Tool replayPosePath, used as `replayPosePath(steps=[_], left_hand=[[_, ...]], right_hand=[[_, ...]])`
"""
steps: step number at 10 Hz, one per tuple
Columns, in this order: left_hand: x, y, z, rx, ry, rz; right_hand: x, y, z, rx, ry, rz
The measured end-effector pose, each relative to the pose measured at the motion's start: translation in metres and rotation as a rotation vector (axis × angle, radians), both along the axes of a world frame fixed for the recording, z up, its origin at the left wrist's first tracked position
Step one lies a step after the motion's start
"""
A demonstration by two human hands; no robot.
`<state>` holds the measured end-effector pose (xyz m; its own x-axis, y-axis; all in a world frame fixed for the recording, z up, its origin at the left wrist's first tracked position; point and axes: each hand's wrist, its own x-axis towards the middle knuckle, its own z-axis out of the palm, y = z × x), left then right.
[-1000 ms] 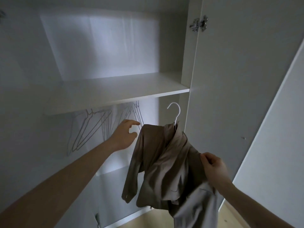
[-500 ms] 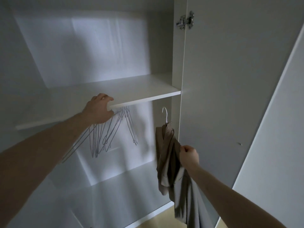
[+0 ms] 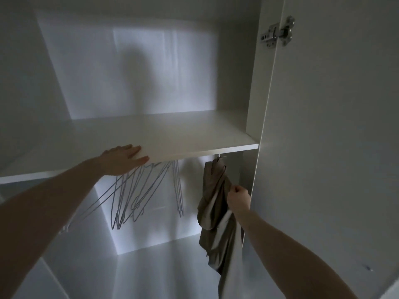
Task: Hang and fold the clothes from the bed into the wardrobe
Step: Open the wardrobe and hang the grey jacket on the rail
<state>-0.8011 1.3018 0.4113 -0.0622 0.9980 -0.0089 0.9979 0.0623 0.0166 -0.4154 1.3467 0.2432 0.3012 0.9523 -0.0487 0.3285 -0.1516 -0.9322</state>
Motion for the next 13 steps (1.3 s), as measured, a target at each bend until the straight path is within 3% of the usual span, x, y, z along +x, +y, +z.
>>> replayPosePath(steps=[2,3,4,6,8,10,11,12,13], left_hand=[[0.018,-0.011,-0.003,0.078,-0.061,-0.005],[0.021,-0.014,0.001,0.096,-0.267,0.075],[0.021,-0.013,-0.008,0.185,-0.257,0.104],[0.009,-0.001,-0.017,0.148,-0.202,0.076],[0.007,-0.002,-0.019,0.168,-0.233,0.091],[0.007,-0.003,-0.020,0.206,-0.227,0.087],[0.010,-0.005,-0.021,0.200,-0.222,0.083],[0.011,-0.006,-0.021,0.200,-0.225,0.095],[0.010,-0.003,-0.020,0.177,-0.096,0.113]], right_hand=[[-0.019,0.066,0.004,0.018,-0.008,0.035],[-0.027,0.090,0.004,0.028,-0.047,0.055],[-0.036,0.113,0.002,0.017,-0.078,0.096],[-0.034,0.143,-0.020,-0.036,-0.204,0.109],[-0.028,0.146,-0.052,-0.146,-0.262,0.103],[-0.030,0.149,-0.064,-0.164,-0.449,0.203],[-0.031,0.142,-0.066,-0.179,-0.434,0.228],[-0.037,0.136,-0.072,-0.133,-0.416,0.189],[-0.057,0.125,-0.072,0.072,-0.464,0.155]])
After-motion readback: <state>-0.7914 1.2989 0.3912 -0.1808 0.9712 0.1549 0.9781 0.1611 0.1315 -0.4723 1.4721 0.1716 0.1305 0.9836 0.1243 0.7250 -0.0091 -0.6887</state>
